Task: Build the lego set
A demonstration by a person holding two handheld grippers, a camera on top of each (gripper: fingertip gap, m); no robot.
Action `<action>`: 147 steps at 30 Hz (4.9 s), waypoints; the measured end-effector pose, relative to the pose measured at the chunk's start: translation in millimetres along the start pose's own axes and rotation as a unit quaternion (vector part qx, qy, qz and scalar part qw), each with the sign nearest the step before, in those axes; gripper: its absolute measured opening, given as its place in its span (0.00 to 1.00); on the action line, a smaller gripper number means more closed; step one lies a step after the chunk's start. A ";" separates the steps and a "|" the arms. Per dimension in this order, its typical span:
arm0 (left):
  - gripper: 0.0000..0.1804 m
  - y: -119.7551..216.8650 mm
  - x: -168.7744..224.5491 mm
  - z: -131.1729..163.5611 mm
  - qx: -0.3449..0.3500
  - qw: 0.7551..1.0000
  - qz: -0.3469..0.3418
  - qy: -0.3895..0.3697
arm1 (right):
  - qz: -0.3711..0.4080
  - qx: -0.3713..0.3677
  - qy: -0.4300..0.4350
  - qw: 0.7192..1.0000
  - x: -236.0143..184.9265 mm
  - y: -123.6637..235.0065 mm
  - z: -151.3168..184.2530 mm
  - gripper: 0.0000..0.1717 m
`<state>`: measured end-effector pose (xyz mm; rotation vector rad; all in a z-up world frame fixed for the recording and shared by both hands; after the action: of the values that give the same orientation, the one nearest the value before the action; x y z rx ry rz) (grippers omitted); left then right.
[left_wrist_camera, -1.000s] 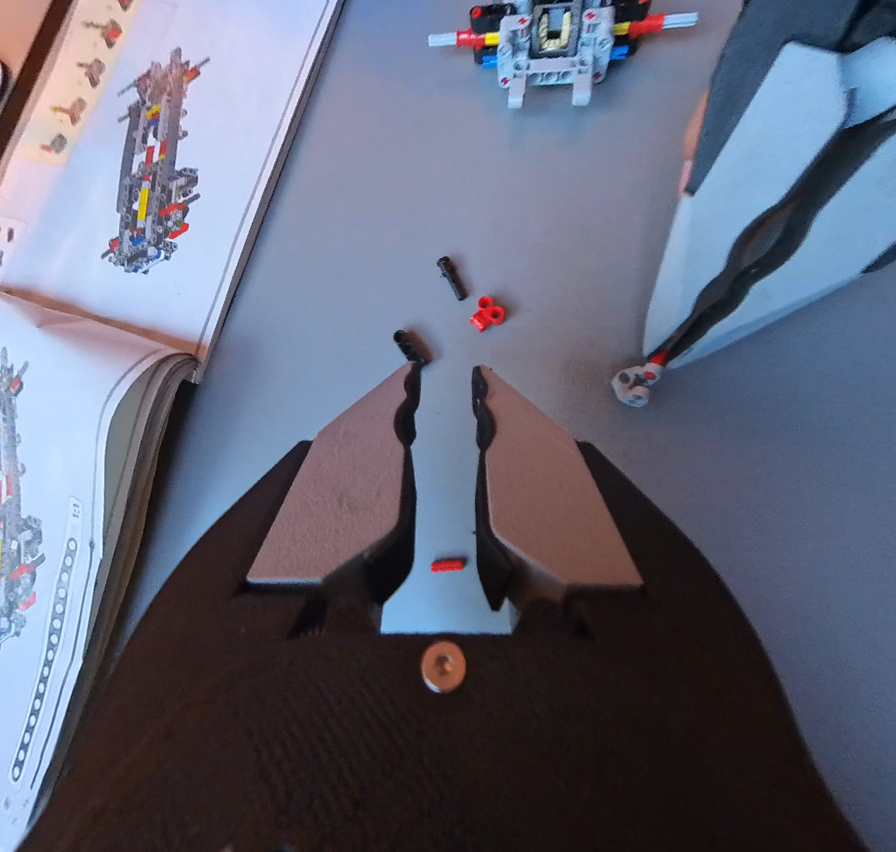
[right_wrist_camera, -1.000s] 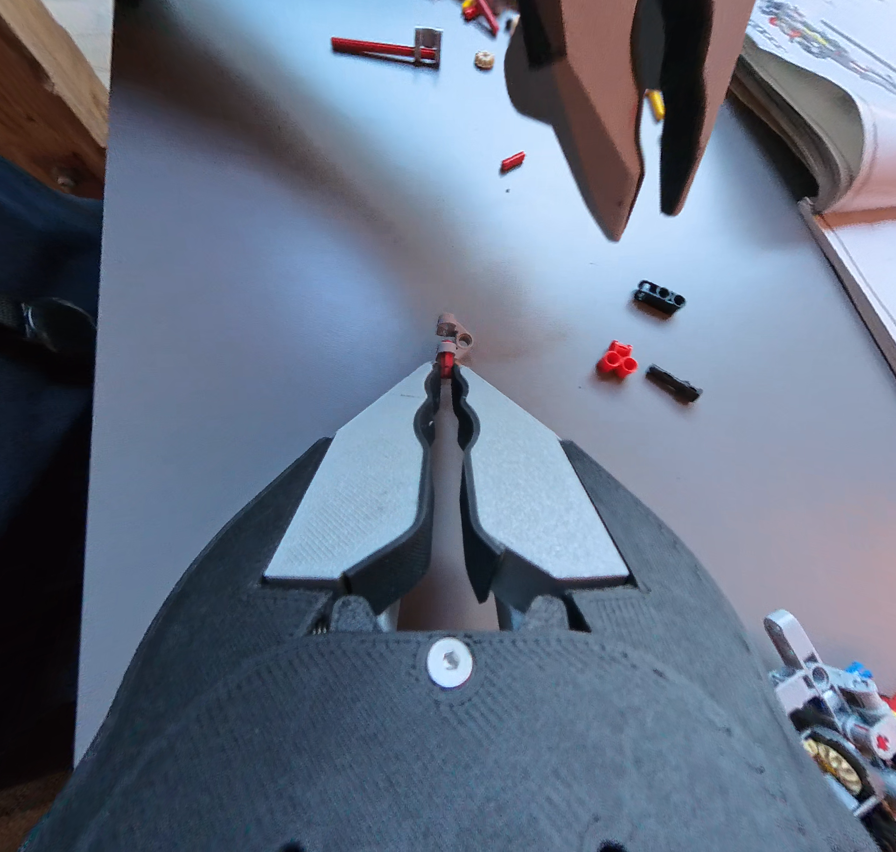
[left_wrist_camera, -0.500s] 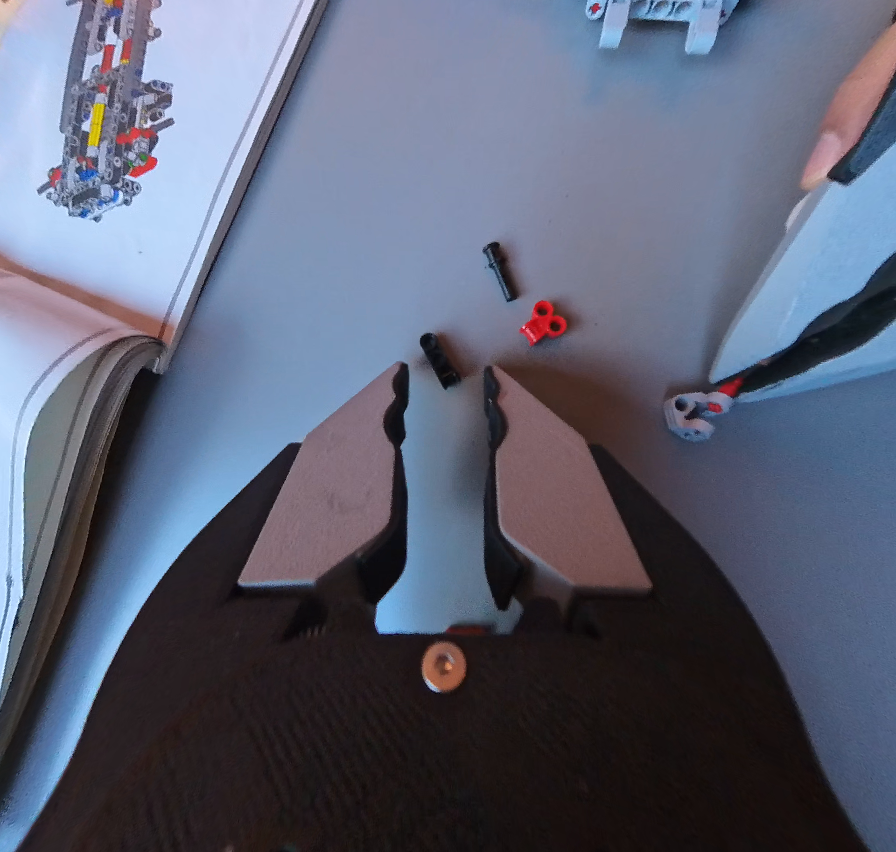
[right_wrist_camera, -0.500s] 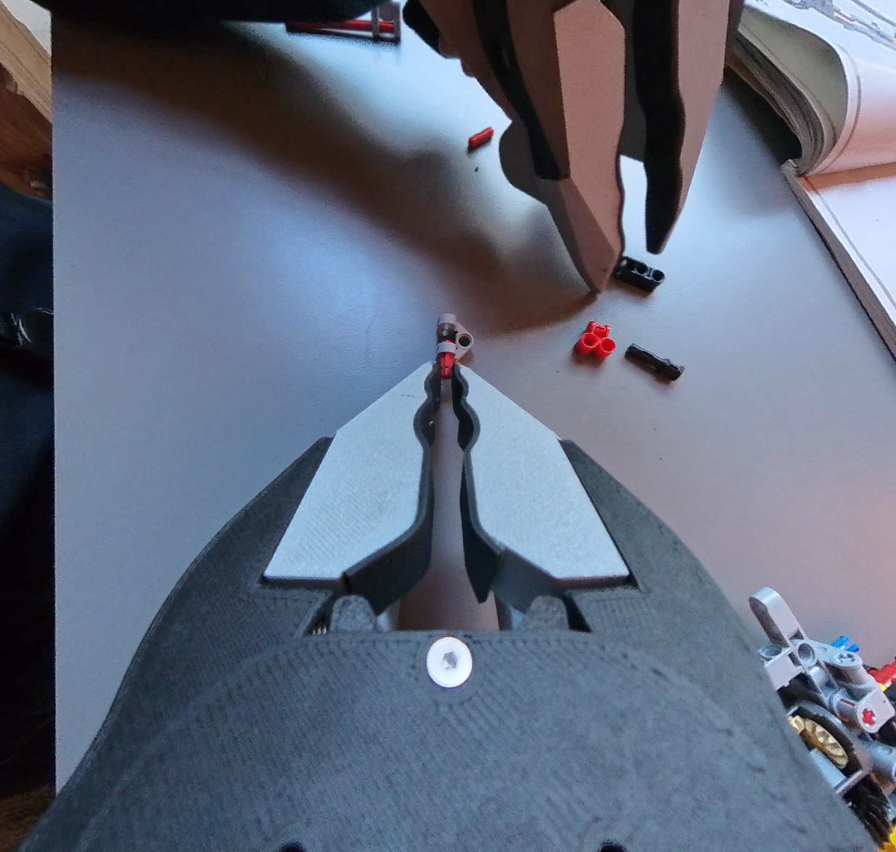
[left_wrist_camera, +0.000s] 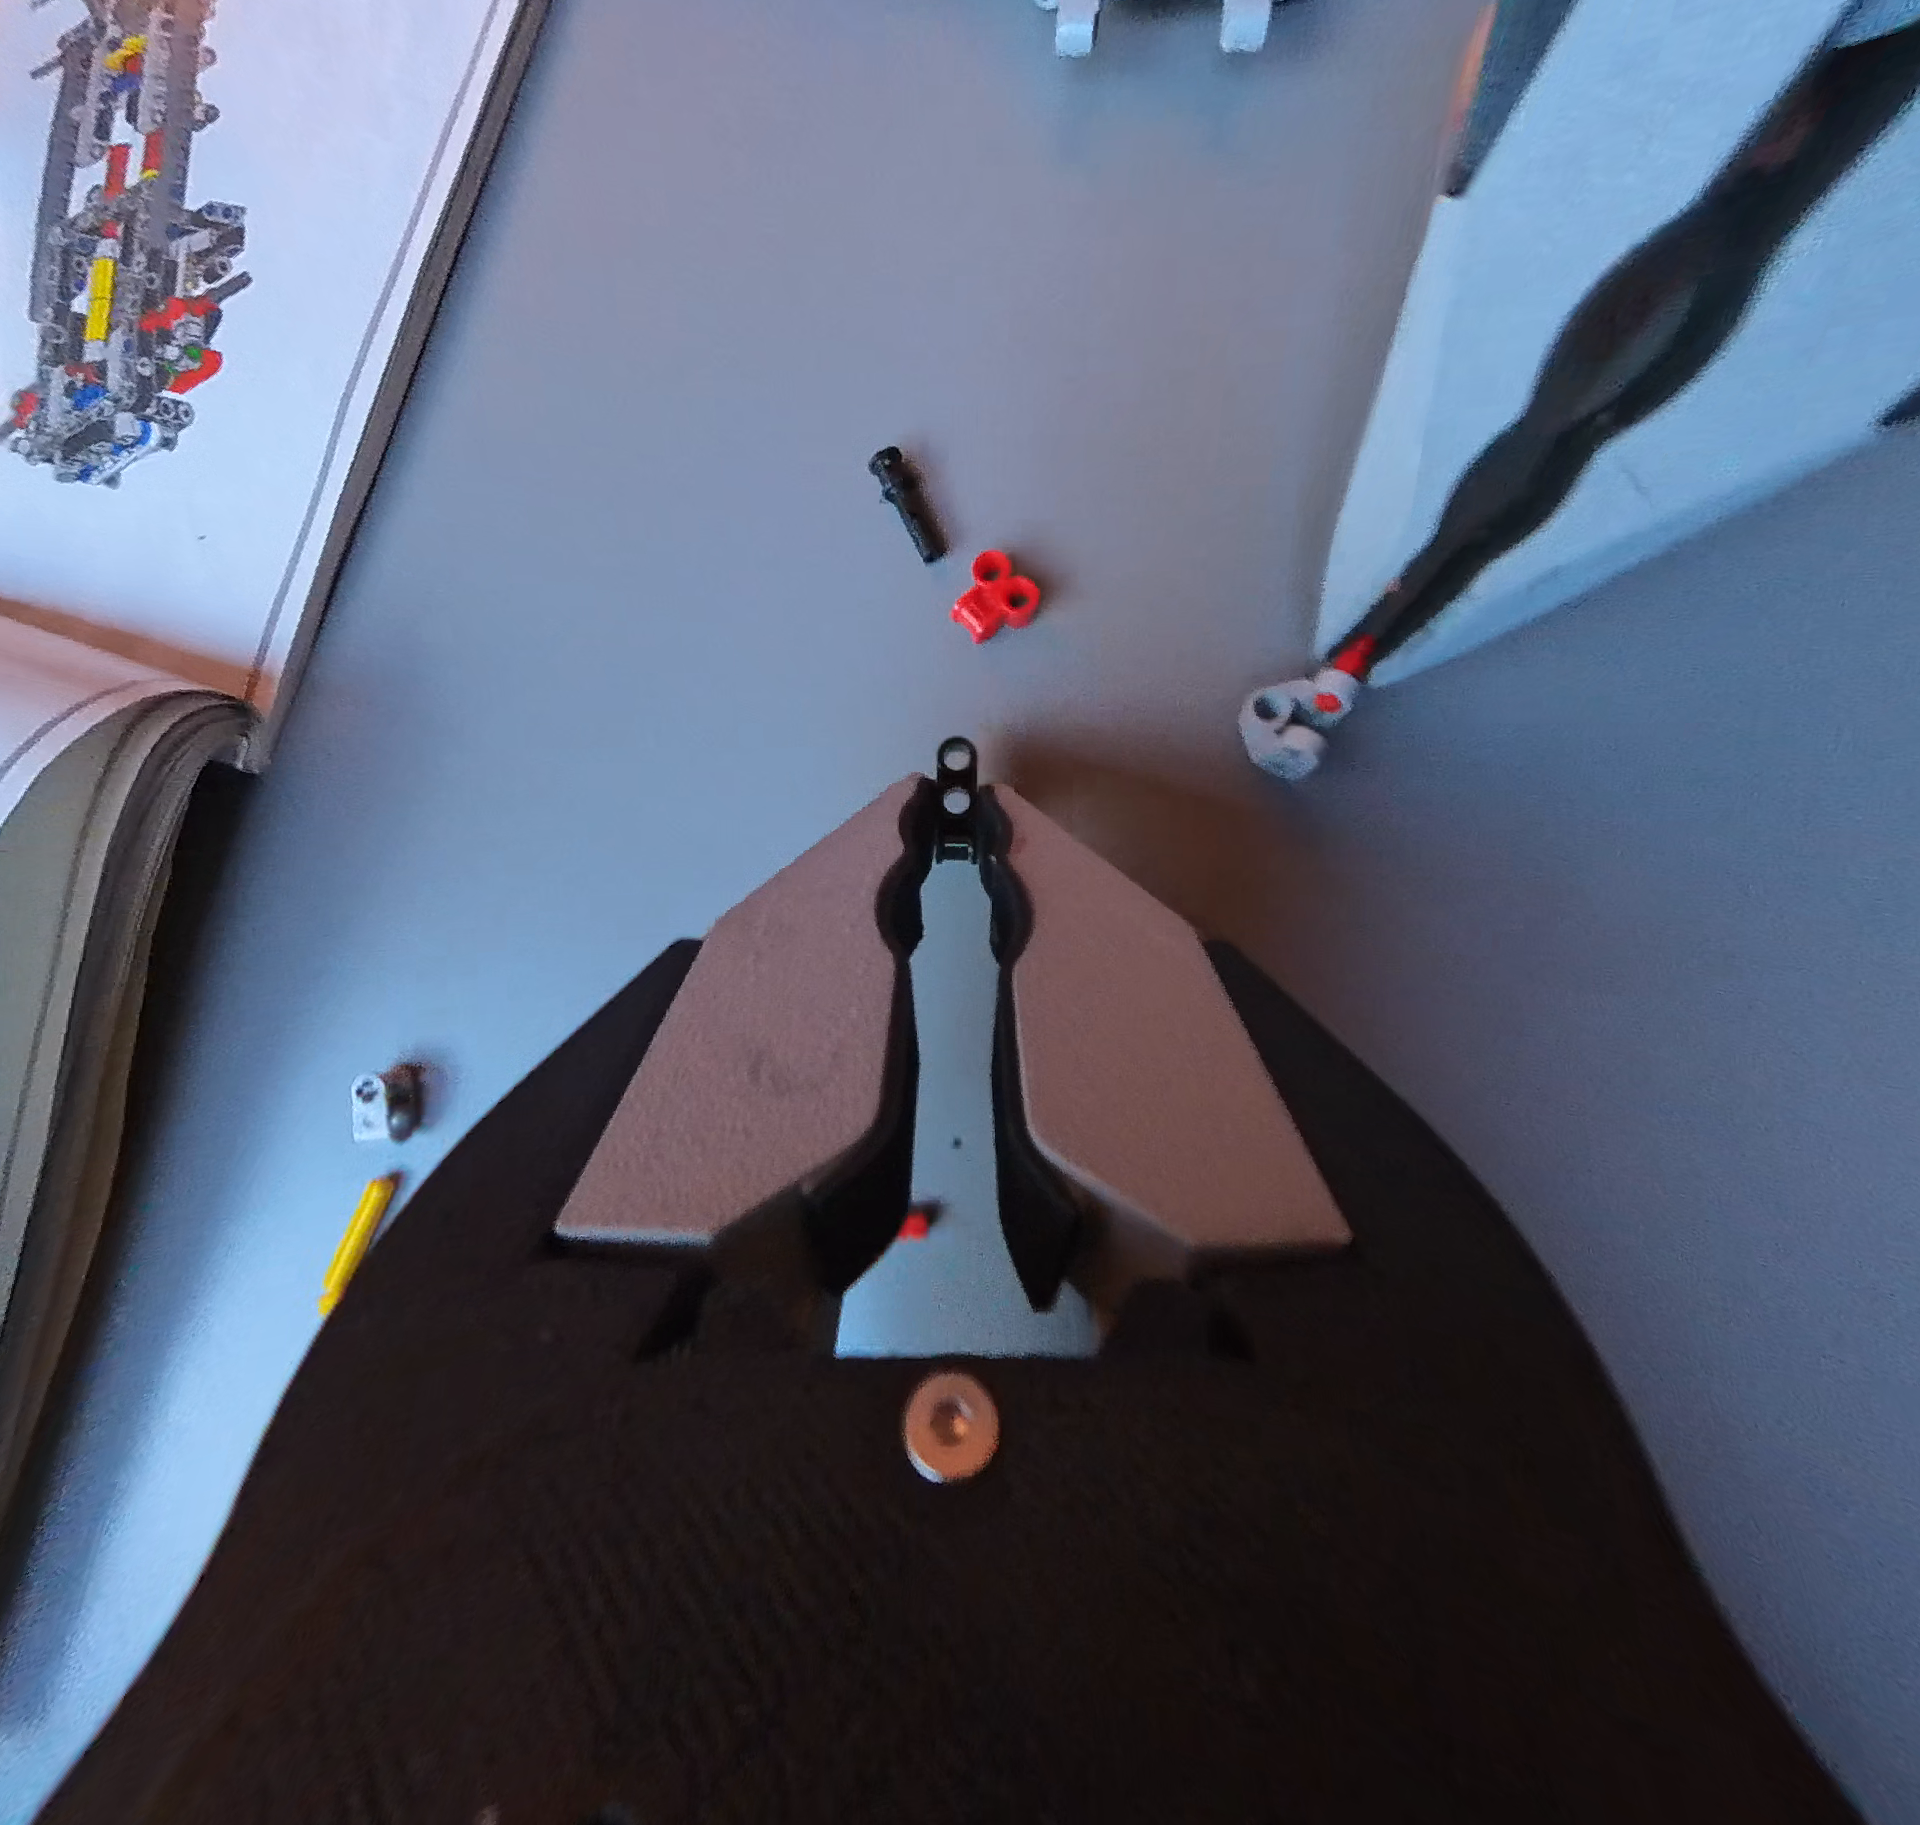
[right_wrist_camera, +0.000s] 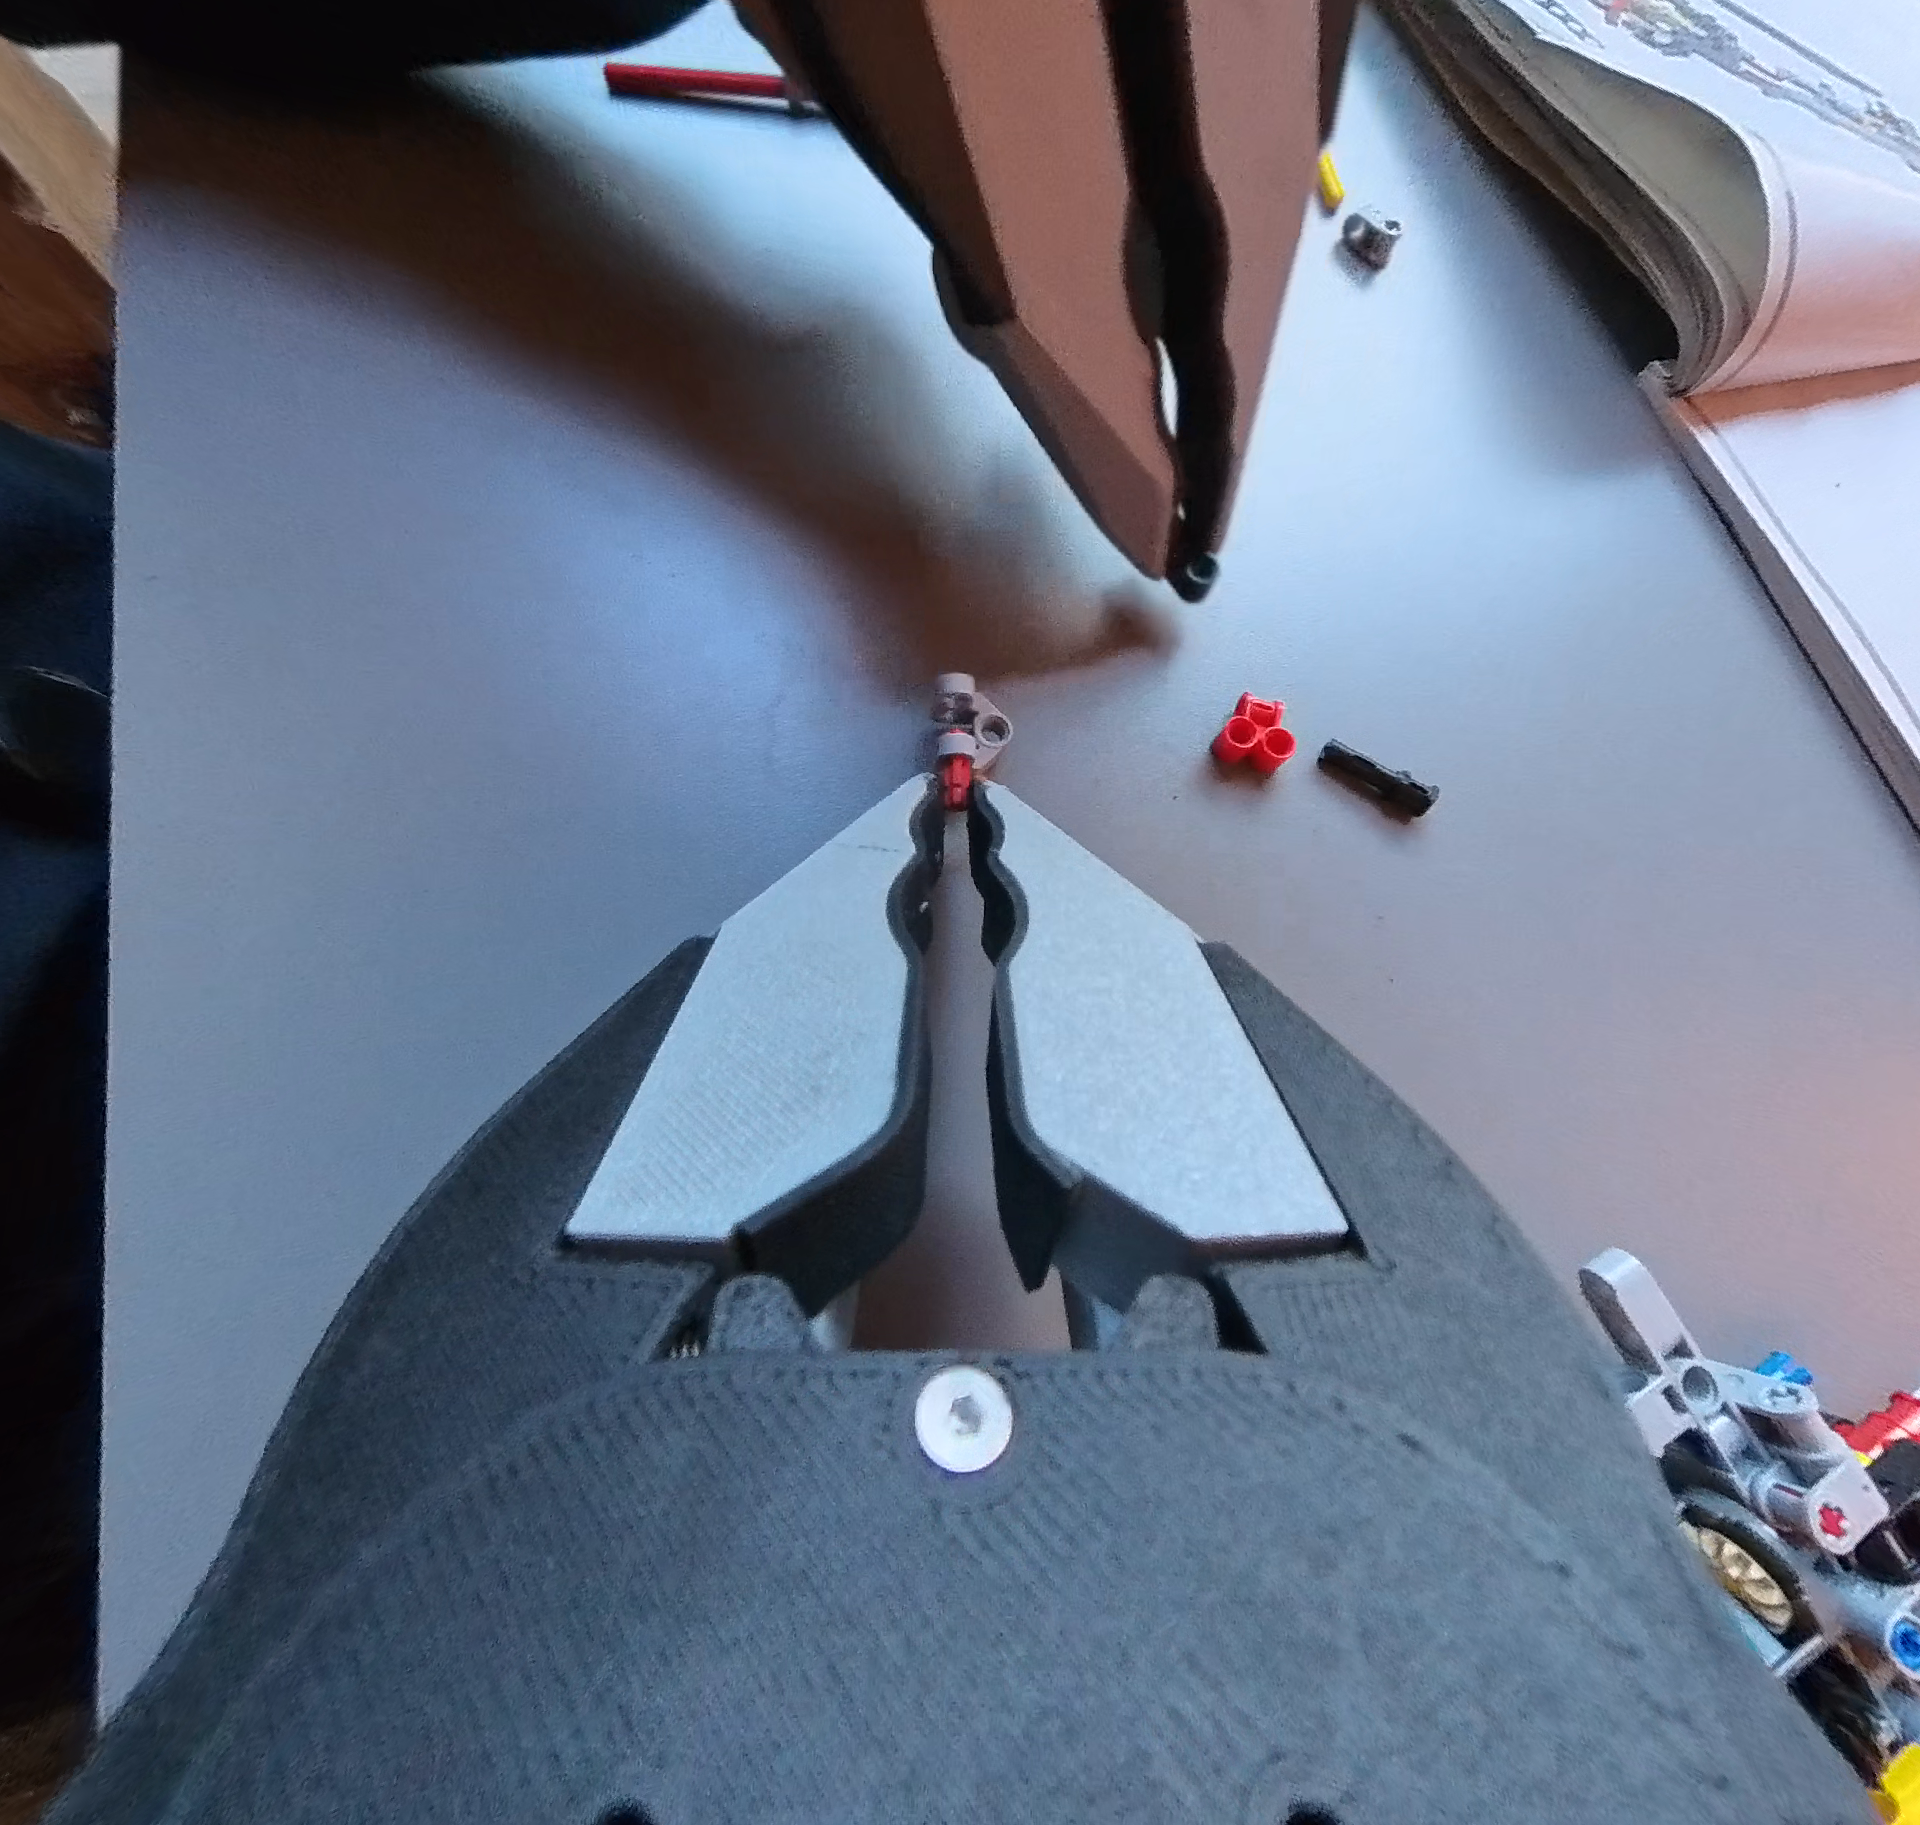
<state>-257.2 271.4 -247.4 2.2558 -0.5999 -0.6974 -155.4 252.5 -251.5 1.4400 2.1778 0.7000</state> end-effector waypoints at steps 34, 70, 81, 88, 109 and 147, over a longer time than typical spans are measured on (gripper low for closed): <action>0.03 38.5 31.5 10.1 0.060 0.993 0.073 0.072 | -0.003 -0.006 -0.003 1.000 1.3 -1.7 0.7 0.05; 0.03 43.6 29.8 3.9 0.084 0.972 0.149 0.162 | 0.021 0.002 -0.002 1.000 6.0 -0.7 -4.9 0.13; 0.03 42.7 26.9 4.1 0.087 0.961 0.173 0.196 | 0.032 0.010 0.002 0.999 6.9 0.9 -5.7 0.15; 0.03 43.4 27.9 1.6 0.095 0.958 0.179 0.204 | 0.044 0.018 0.010 0.999 7.5 3.3 -8.0 0.16; 0.03 51.5 63.5 -15.4 0.197 0.971 0.009 -0.138 | 0.018 0.084 0.115 0.990 -21.5 6.1 -29.3 0.02; 0.20 4.6 45.1 -22.7 0.057 0.961 0.132 -0.236 | 0.036 0.133 -0.212 0.968 -2.7 42.0 13.9 0.02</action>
<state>-210.2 252.7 -244.0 2.0578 -1.1724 -1.0935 -116.3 266.3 -235.9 1.6303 1.9378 0.1013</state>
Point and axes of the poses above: each gripper's, where its closed fingertips meet, y back along the fingers, z out of its underside, x = y × z across the jaws, the point moved 4 cm from there along y, back along the fingers, and after that the axes turned 15 degrees about -z, right-handed, at the moved point
